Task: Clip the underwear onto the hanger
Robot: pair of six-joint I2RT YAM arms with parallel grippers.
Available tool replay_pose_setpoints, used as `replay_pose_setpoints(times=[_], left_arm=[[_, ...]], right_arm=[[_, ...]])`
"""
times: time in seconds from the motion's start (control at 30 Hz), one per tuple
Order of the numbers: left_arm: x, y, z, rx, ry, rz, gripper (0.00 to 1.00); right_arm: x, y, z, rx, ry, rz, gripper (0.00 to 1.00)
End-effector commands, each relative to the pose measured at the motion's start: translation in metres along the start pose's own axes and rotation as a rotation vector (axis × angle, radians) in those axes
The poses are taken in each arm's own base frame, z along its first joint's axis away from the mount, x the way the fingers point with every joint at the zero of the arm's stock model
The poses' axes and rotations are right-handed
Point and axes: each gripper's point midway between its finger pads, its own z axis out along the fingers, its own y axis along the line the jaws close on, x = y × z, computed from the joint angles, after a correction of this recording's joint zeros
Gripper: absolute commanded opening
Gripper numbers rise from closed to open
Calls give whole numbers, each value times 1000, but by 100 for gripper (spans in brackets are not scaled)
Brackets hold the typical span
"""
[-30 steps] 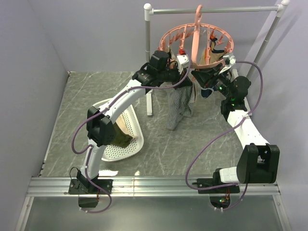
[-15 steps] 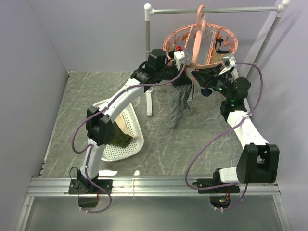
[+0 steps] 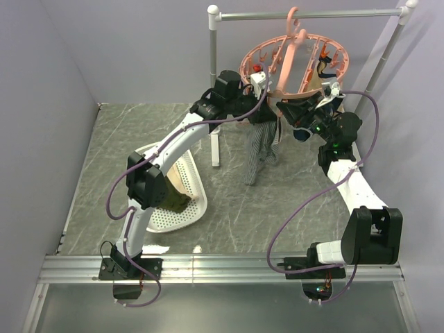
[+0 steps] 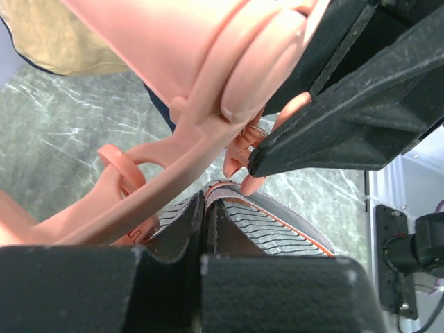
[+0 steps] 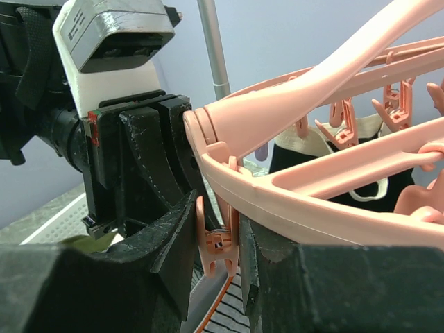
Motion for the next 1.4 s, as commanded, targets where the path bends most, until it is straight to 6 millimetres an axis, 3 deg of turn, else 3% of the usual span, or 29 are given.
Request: replay_pose_setpoints(times=[0.0,0.33,0.4,0.57,0.6,0.67,0.8,0.9,1.23,1.3,1.37], left_arm=[[-24,2,1,-16,-73,-12,0],[-15,1,7,-12,-64,-143,0],[-10,2,9,-23,-53,-171,0],[0,3,10,-85,-42,-238,0],[11,5,11,-102,-26,-256,0],[6,4,7,-149,-49,-258,0],[18,6,6,-236,-30,-299,0],[16,6,3,-250,-41,-345,0],[-25,-11,-11,-233,-168,-459,0],[-19,-14,-11,-229,-163,-476,0],[-28,-21,-16,-213,-205,-489,0]], right_arm=[[-6,13,1,-61,-20,-80,0],[-10,8,1,-32,-41,-87,0],[-8,16,6,-48,-41,-73,0],[-13,18,8,-51,-55,-66,0],[-14,18,8,-53,-58,-63,0],[-16,18,8,-53,-61,-63,0],[-18,19,9,-56,-67,-63,0],[-17,20,8,-63,-66,-73,0],[-13,18,9,-60,-62,-98,0],[-15,17,8,-56,-69,-100,0],[-14,16,9,-52,-70,-97,0]])
